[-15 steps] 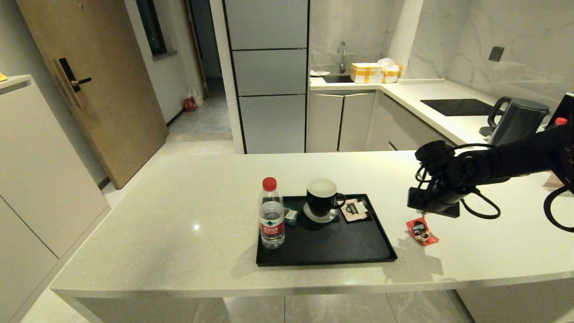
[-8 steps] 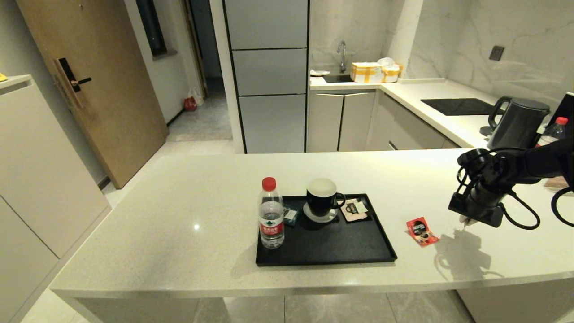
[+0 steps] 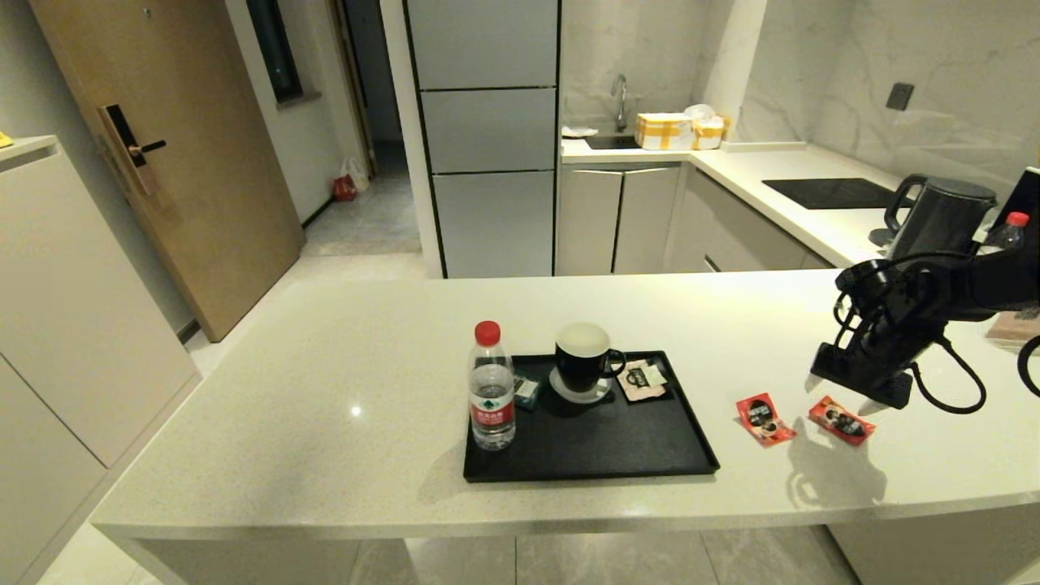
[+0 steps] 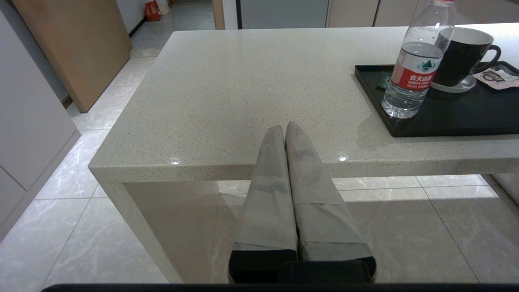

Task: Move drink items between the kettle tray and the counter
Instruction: Place it on the right, then return the tea bag to its original position

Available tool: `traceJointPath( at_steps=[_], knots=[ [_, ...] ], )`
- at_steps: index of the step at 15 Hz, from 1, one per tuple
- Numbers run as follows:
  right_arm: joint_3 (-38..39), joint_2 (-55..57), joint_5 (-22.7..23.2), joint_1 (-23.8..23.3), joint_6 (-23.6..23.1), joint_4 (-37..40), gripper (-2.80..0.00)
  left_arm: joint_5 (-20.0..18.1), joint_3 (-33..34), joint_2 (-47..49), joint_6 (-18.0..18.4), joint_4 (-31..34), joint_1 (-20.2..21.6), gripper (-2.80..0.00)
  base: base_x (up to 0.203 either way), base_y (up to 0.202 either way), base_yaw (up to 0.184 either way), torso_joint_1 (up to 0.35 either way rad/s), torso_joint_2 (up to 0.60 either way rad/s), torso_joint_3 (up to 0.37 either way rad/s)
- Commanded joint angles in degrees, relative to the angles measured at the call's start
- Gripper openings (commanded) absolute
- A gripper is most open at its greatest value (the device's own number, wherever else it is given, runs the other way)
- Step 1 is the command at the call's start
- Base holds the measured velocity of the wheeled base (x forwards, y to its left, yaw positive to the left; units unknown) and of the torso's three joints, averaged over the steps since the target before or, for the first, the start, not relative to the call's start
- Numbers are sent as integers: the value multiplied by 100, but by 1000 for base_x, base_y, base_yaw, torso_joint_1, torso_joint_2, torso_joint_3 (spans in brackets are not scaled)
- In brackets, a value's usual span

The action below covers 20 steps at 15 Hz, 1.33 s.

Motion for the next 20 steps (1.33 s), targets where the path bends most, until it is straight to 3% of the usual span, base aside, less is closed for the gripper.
traceJointPath(
  at_steps=[1,7,8,10,13,16,17,20],
  knots=[
    [-15,-593,508,134,-17,212,0,-2,0,-2,1,-2,1,-280,0,0,0,0,0,0],
    [126,-1592,677,919,-74,724,0,-2,0,-2,1,-2,1,-280,0,0,0,0,0,0],
    [247,-1796,689,1172,-85,792,-280,-2,0,-2,1,-2,1,-280,0,0,0,0,0,0],
    [361,-1889,682,1288,-136,819,-280,-2,0,-2,1,-2,1,-280,0,0,0,0,0,0],
    [843,-2906,648,2124,-218,867,-280,-2,0,-2,1,-2,1,-280,0,0,0,0,0,0],
    [1268,-4204,408,2312,143,1035,-280,-2,0,-2,1,-2,1,-280,0,0,0,0,0,0],
    [1440,-4812,79,2325,383,1069,-280,-2,0,-2,1,-2,1,-280,0,0,0,0,0,0],
    [2206,-6849,-1482,2248,805,1155,-280,-2,0,-2,1,-2,1,-280,0,0,0,0,0,0]
  ],
)
